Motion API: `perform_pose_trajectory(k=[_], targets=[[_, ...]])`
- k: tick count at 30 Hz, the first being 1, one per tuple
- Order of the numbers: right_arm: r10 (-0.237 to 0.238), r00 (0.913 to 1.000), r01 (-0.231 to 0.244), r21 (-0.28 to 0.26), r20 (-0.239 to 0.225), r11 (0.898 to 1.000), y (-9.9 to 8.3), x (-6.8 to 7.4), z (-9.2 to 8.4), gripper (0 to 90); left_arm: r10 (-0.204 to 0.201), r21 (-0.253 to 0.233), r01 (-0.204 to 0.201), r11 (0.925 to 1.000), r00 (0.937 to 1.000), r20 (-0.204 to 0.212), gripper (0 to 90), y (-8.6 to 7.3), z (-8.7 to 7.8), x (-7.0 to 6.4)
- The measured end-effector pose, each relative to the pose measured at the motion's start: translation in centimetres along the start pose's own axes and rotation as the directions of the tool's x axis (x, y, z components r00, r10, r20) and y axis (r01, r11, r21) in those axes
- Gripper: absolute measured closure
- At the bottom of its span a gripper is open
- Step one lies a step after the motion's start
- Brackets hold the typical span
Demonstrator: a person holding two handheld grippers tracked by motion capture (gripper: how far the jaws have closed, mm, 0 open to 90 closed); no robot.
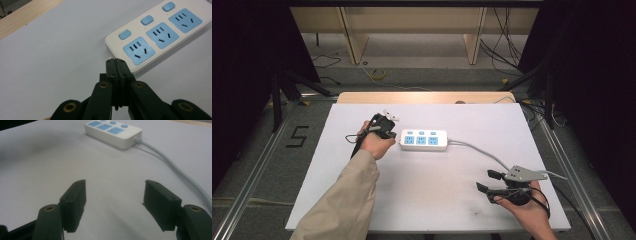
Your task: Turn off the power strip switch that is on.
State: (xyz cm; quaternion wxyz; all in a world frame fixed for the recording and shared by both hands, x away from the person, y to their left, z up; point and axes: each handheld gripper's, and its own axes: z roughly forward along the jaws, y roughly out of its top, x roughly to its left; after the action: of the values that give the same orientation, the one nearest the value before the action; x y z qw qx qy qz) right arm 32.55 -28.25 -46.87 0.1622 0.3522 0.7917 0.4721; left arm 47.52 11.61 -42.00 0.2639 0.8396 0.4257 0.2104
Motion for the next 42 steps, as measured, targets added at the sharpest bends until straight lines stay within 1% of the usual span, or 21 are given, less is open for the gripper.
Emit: perform_pose_trajectory(k=[6, 9, 13, 15, 17, 18, 19, 20, 26, 33, 36, 42], targets=[[-0.003, 1.0000, 0.003, 0.001, -0.003, 1.000, 0.0, 0.0, 0.0, 35.5, 0.012, 0.008, -0.012, 0.9999, 0.9999, -0.003, 89.9, 0.2, 0.3, 0.2], [-0.002, 1.0000, 0.002, 0.000, -0.003, 1.000, 0.0, 0.0, 0.0, 35.5, 0.007, 0.006, -0.007, 1.0000, 1.0000, -0.004, 89.9, 0.5, 0.5, 0.1], [0.000, 1.0000, 0.000, 0.001, -0.001, 1.000, 0.0, 0.0, 0.0, 35.5, 0.013, 0.012, -0.013, 0.9998, 0.9999, -0.004, 89.9, 0.8, 0.7, 0.2], [0.000, 1.0000, 0.000, 0.002, -0.001, 1.000, 0.0, 0.0, 0.0, 35.5, 0.007, 0.006, -0.007, 1.0000, 1.0000, -0.005, 89.9, 0.9, 0.8, 0.1], [0.000, 1.0000, 0.000, 0.002, -0.002, 1.000, 0.0, 0.0, 0.0, 35.5, 0.015, 0.012, -0.015, 0.9998, 0.9999, -0.007, 89.9, 1.1, 0.8, 0.2], [0.000, 1.0000, 0.000, 0.002, -0.002, 1.000, 0.0, 0.0, 0.0, 35.5, 0.010, 0.010, -0.010, 0.9999, 0.9999, -0.009, 89.9, 1.2, 0.9, 0.2], [0.000, 1.0000, 0.000, 0.002, -0.002, 1.000, 0.0, 0.0, 0.0, 35.5, 0.017, 0.015, -0.017, 0.9997, 0.9998, -0.010, 89.9, 1.3, 0.9, 0.2], [0.000, 1.0000, 0.000, 0.001, -0.002, 1.000, 0.0, 0.0, 0.0, 35.5, 0.013, 0.011, -0.013, 0.9999, 0.9999, -0.009, 89.9, 1.3, 1.0, 0.2], [0.000, 1.0000, 0.000, 0.001, -0.001, 1.000, 0.0, 0.0, 0.0, 35.5, 0.016, 0.014, -0.016, 0.9998, 0.9998, -0.013, 89.8, 1.5, 1.4, 0.2], [0.000, 1.0000, 0.000, 0.001, -0.001, 1.000, 0.0, 0.0, 0.0, 35.5, 0.036, 0.014, -0.035, 0.9993, 0.9992, -0.017, 89.9, 2.0, 1.5, 0.1], [0.000, 1.0000, 0.000, 0.001, -0.001, 1.000, 0.0, 0.0, 0.0, 35.5, 0.037, 0.009, -0.037, 0.9993, 0.9991, -0.020, 89.9, 2.3, 1.6, -0.1], [0.000, 1.0000, 0.000, 0.001, -0.002, 1.000, 0.0, -0.1, 0.0, 35.5, 0.052, 0.016, -0.051, 0.9986, 0.9983, -0.025, 89.8, 2.6, 1.9, -0.2]])
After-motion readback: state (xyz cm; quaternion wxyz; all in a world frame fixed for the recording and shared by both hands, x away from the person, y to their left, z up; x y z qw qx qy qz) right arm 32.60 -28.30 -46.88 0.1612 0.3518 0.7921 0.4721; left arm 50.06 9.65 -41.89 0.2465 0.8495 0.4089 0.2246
